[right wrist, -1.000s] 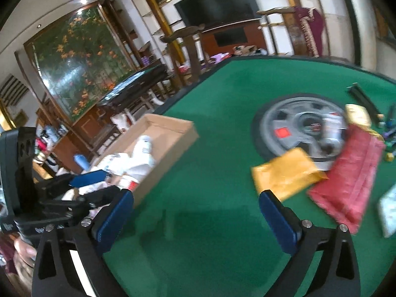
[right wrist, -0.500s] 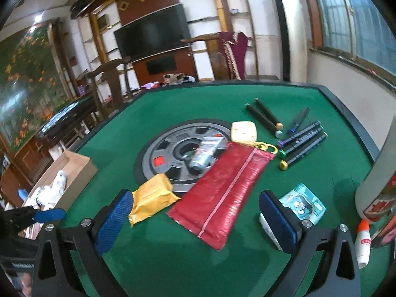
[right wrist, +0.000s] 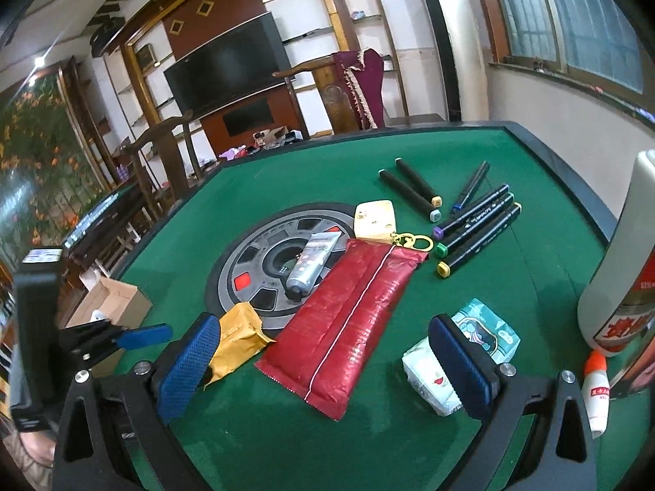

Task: Organize objects
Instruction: 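Move both grippers back over the table toward the foil packets, then grasp the yellow foil packet with the left gripper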

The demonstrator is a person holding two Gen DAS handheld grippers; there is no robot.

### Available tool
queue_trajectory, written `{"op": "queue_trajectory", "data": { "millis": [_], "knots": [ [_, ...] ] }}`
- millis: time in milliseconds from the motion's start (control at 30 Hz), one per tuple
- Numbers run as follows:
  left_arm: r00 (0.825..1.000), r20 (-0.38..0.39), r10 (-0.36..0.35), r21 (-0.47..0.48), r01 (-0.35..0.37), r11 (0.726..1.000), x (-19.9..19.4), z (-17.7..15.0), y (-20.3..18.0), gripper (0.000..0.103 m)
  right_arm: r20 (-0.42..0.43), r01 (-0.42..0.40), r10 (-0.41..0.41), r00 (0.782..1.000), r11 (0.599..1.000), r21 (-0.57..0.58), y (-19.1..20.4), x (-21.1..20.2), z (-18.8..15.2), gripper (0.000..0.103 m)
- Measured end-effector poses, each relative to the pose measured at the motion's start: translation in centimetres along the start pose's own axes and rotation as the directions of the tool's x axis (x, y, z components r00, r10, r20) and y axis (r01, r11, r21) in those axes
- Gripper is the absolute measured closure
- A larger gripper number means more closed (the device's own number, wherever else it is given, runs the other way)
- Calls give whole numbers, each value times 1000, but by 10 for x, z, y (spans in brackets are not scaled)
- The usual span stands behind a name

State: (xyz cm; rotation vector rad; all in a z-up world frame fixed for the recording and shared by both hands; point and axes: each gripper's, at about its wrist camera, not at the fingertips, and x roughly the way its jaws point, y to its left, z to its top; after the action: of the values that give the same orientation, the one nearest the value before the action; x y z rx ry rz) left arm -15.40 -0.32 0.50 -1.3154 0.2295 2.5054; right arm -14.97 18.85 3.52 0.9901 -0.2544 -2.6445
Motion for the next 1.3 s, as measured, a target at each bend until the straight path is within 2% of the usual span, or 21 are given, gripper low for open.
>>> {"op": "queue_trajectory", "data": {
  "millis": [67,267,467,533,567,633,700,800,933,1033,1200,1300],
  "knots": [
    [1000,-9,3,5,-3,1000,8,4,2,34,-3,-11,11,1000,1000,18,-2,0,1,0],
    [994,-68,-81,26,83,996,36,13,-2,34,-6,-16,16,1000,1000,23,-2,0,0,0],
    [997,-56,-60,22,61,998,47,18,-8,34,-13,-3,3,1000,1000,15,-2,3,-2,0],
    [998,-44,-43,16,44,999,45,16,-7,42,-17,6,-5,1000,1000,23,-4,4,-2,0],
    [999,-40,-32,10,33,999,45,16,-7,54,-18,12,-11,1000,1000,28,-5,4,-2,0],
    [998,-45,-49,-26,48,999,41,13,-3,58,-22,26,-25,999,999,42,-8,5,-3,0],
    [997,-55,-62,-61,59,996,36,7,0,60,-29,35,-33,999,998,58,-13,7,-3,0],
    [996,-75,-40,-87,33,996,23,-10,-4,60,-42,34,-31,999,996,85,-20,9,-3,0],
    [996,-91,2,-112,-12,994,6,-36,-7,59,-64,32,-28,998,998,56,-15,13,-4,0],
    [997,-71,1,-119,-9,993,-5,-52,-3,59,-103,5,-2,995,1000,29,-5,24,-2,2],
    [999,-43,-9,-116,4,993,-7,-57,1,59,-171,69,-65,983,997,21,5,57,7,5],
    [999,-38,10,-106,-14,994,-6,-57,-2,59,-224,176,-165,961,984,32,3,81,13,6]
  ]
}}
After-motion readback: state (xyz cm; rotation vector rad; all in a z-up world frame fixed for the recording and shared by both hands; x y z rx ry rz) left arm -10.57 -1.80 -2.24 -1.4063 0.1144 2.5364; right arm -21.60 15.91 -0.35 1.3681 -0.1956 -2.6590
